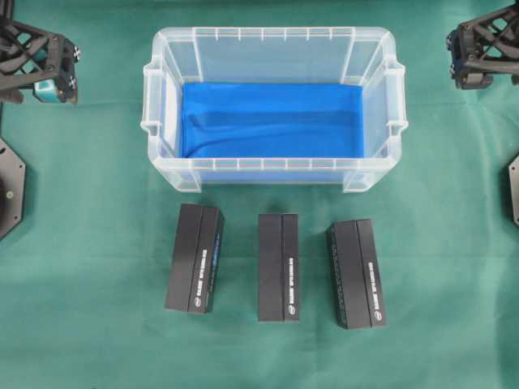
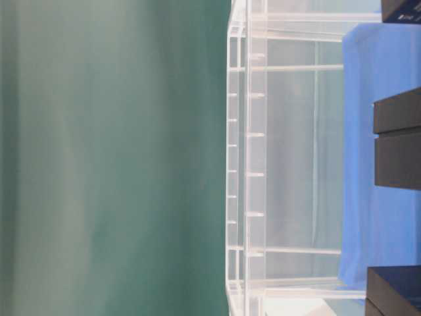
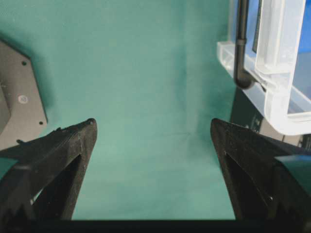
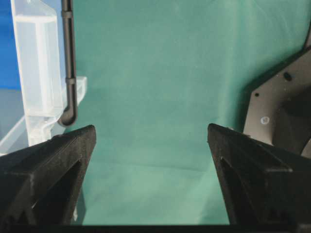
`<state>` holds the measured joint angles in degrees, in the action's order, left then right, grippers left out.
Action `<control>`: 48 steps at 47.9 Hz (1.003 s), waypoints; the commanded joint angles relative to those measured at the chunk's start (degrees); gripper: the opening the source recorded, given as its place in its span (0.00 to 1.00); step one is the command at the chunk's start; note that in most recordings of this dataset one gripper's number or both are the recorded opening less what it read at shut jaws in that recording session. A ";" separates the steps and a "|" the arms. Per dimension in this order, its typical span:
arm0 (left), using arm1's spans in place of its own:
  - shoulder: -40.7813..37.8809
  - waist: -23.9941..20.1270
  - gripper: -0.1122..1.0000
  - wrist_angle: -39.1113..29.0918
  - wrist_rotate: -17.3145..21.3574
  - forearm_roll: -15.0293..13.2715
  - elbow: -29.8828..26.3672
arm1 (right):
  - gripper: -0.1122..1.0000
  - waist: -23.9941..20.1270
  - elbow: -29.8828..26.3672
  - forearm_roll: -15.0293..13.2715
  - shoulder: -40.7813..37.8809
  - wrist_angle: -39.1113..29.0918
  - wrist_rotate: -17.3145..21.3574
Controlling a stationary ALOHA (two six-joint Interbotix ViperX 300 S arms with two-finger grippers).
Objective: Take out the box from the case.
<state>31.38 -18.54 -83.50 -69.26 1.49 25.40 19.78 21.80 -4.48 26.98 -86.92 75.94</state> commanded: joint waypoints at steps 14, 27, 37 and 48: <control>0.35 0.09 0.96 0.00 -0.62 0.00 -1.58 | 0.92 0.09 -0.62 -0.09 0.53 0.18 -0.26; 0.35 0.00 0.96 0.00 -0.79 0.00 -1.58 | 0.92 0.09 -0.53 -0.09 0.53 0.18 -0.26; 0.35 0.00 0.96 0.00 -0.79 0.00 -1.58 | 0.92 0.09 -0.53 -0.09 0.53 0.18 -0.26; 0.35 0.00 0.96 0.00 -0.79 -0.09 -1.58 | 0.92 0.09 -0.53 -0.09 0.53 0.18 -0.26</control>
